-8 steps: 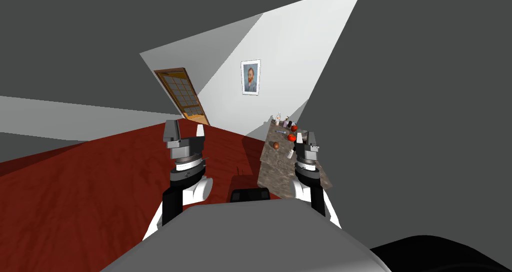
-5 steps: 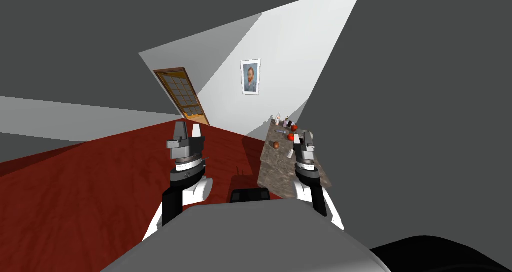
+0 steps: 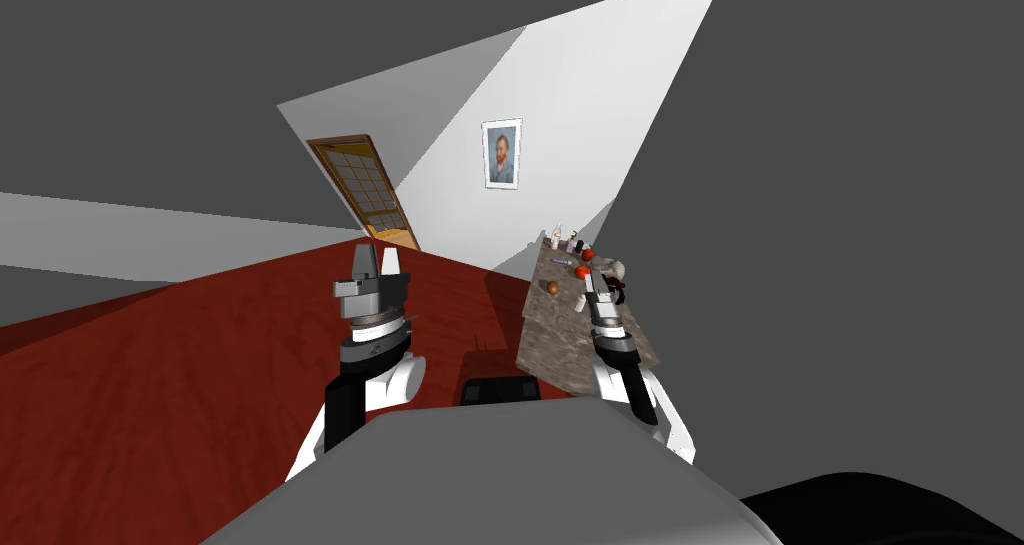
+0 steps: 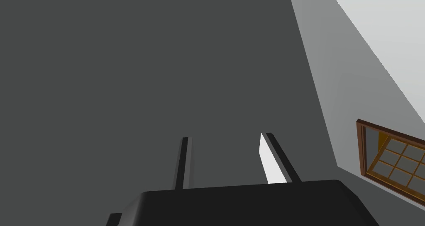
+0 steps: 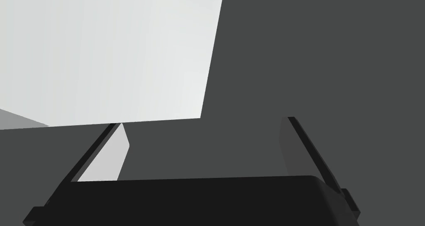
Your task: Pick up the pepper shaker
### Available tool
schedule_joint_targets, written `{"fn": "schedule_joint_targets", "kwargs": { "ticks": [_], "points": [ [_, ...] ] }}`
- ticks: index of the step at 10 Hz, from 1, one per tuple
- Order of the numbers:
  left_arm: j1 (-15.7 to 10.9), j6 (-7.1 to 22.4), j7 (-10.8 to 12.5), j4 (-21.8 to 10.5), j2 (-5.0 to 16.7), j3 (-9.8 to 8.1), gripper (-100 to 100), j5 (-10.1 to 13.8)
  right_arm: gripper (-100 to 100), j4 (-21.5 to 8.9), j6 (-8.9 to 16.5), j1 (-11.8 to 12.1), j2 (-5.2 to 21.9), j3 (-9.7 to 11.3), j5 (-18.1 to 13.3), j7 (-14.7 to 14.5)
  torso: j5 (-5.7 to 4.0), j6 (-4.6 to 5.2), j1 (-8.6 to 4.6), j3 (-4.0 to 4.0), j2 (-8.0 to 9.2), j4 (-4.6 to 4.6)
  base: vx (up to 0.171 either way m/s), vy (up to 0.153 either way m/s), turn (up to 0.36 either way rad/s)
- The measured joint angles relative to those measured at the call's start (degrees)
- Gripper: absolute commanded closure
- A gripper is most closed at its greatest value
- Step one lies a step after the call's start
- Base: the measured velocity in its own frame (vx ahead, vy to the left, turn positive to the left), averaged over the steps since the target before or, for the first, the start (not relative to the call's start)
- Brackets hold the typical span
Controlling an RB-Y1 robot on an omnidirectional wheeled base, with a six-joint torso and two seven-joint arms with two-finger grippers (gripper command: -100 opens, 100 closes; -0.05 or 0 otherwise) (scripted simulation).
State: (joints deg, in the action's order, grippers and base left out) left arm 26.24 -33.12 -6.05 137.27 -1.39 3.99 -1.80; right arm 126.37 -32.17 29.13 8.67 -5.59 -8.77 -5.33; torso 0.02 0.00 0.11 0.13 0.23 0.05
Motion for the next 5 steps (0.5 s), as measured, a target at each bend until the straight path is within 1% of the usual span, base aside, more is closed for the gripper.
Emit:
{"fn": "schedule_joint_targets", "kwargs": {
  "ticks": [2, 3, 4, 5],
  "points": [
    [0.00, 0.00, 0.00, 0.00, 0.00, 0.00, 0, 0.00, -100, -3.11, 1.27, -0.82, 1.66, -1.88, -2.05, -1.81, 0.01, 0.00, 0.04, 0.04, 0.07, 0.02, -0.084, 0.047, -0.004],
    [0.00, 0.00, 0.00, 0.00, 0.00, 0.00, 0, 0.00, -100, -4.60, 1.67, -0.79, 2.50, -3.08, -2.99, -2.59, 0.01, 0.01, 0.04, 0.06, 0.09, 0.02, -0.097, 0.049, -0.007],
    [0.00, 0.00, 0.00, 0.00, 0.00, 0.00, 0, 0.00, -100, -5.20, 3.03, -0.98, 3.13, -3.86, -4.25, -3.50, 0.02, 0.00, 0.06, 0.08, 0.13, 0.03, -0.101, 0.066, -0.005],
    [0.00, 0.00, 0.00, 0.00, 0.00, 0.00, 0, 0.00, -100, -6.95, 3.50, -0.97, 3.43, -4.69, -5.47, -4.65, 0.02, 0.01, 0.11, 0.09, 0.16, 0.04, -0.102, 0.065, -0.015]
  ]
}}
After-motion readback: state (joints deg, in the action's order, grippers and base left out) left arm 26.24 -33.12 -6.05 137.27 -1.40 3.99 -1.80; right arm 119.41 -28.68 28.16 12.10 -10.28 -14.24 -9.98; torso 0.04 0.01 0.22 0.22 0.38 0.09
